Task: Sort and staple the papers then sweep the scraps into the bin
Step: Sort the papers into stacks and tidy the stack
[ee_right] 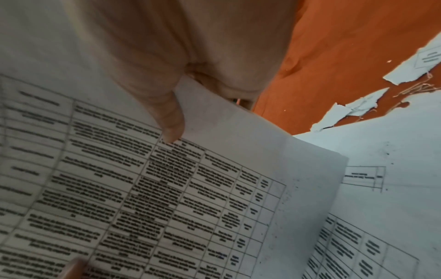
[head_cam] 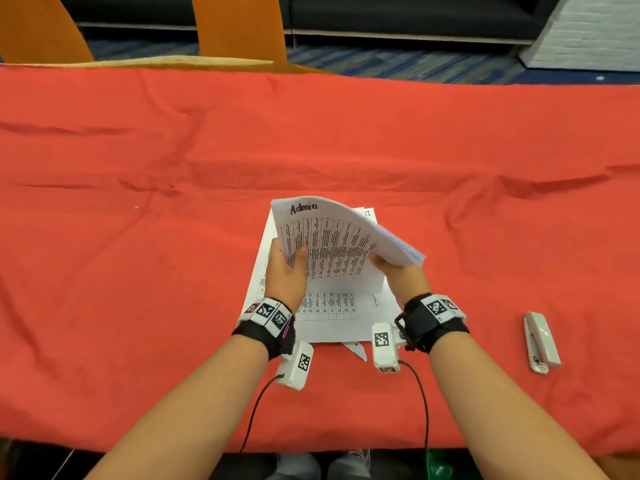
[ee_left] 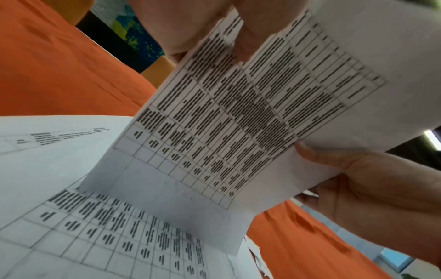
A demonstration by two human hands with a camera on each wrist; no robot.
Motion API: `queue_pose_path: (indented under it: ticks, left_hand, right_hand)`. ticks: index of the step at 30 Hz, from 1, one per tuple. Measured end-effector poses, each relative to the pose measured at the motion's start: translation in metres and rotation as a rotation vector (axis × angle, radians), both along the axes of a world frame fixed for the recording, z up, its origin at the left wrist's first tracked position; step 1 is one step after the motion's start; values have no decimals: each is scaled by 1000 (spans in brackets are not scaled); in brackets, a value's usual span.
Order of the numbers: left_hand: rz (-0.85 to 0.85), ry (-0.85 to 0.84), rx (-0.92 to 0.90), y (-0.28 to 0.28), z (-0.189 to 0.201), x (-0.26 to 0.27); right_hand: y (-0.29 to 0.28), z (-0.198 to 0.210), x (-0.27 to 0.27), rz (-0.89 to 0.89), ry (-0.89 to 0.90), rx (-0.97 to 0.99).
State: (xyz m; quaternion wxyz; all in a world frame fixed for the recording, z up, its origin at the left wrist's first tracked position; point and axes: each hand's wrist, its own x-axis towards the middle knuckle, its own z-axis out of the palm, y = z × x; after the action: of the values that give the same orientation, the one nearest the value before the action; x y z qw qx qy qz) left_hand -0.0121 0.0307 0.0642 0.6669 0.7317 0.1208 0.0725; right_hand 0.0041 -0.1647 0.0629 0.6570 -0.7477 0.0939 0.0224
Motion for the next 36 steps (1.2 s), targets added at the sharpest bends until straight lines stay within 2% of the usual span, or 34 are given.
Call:
queue_pose_path:
  ticks: [6,9,13,16,19,21,24,28,30,33,36]
  left_hand:
    - [-28,-5,1,0,-9,0]
    - [-23,57,6,-2,-13,1]
    - [-19,11,103,-3,7,12]
    - [3,65,128,-5,23,30]
    - [-107,133,154,-6,25,46]
    - [-171,171,211,-7,13,50]
    - [-143,271,226,5,-27,48]
    - [-55,598,621,30,-90,36]
    - [-29,690,702,34,-104,31]
    - [-1,735,725,29,-113,33]
    - [38,751,608,26,-115,38]
  right_hand:
    - [-2,-6,3,13,-22,-18]
    - [-2,-10,4,19,13,-38]
    - [-8,-2,15,-18,-18,-17]
    - [-16,7,22,-45,-43,40]
    - [-28,9,26,-76,-39,47]
    - [-42,-1,24,-123,2,-1]
    - [-71,-22,16,-236,123,-52]
    - [-112,-51,-5,-356,272,-78]
    - [-126,-63,-15,-415,311,-89]
    - [-138,-78,-25,-467,357,-106]
    - [-145,-84,-30,-484,370,-126]
